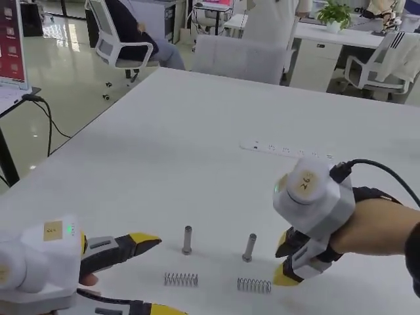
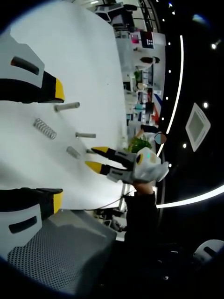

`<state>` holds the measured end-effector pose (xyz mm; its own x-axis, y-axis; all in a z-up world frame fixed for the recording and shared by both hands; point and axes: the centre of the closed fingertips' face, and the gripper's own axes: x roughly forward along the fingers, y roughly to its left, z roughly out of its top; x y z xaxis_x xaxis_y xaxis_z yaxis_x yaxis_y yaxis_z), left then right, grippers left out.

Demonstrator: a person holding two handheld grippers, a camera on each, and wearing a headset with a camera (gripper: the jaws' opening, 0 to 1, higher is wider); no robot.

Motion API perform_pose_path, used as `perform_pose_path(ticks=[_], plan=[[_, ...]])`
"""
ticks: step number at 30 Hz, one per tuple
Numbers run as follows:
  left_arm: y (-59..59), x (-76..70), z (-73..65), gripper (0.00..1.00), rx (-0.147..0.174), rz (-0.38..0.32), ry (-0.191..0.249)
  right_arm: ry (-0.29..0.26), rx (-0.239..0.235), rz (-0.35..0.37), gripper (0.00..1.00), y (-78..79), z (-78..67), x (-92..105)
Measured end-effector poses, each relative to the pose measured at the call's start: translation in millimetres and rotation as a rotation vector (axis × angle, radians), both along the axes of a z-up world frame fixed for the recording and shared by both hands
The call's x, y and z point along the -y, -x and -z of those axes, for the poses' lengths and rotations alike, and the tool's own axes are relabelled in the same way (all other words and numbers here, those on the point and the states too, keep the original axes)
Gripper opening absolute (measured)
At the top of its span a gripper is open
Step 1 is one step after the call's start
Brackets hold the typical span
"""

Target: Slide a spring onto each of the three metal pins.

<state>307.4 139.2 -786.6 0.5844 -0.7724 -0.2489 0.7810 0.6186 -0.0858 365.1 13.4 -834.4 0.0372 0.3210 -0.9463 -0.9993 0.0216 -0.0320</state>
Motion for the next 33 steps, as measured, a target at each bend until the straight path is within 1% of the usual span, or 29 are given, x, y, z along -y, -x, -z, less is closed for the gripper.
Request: perform_pose_path(ticks=[12,20,25,29,33], plan=[[-0.3,-0.6,1.8,0.69,-0.001,0.001,0.001,0.015,-0.021,-0.035,0.2,6.2,15.8,-4.4],[-0.4,0.4,4.3,0.67,-0.007,0.004,0.002,0.035,-0.024,-0.062,0.16,9.0,25.8,-4.7],[-0.2,1.0,5.4,0.66,-0.01,0.008,0.002,0.042,-0.023,-0.083,0.13,9.1,29.2,-4.9],[0.3,3.0,5.6,0.66,-0.011,0.013,0.002,0.038,-0.02,-0.094,0.13,9.0,30.1,-7.0],[1.2,5.3,5.8,0.65,-0.013,0.017,0.002,0.047,-0.019,-0.11,0.11,9.5,32.7,-8.0]])
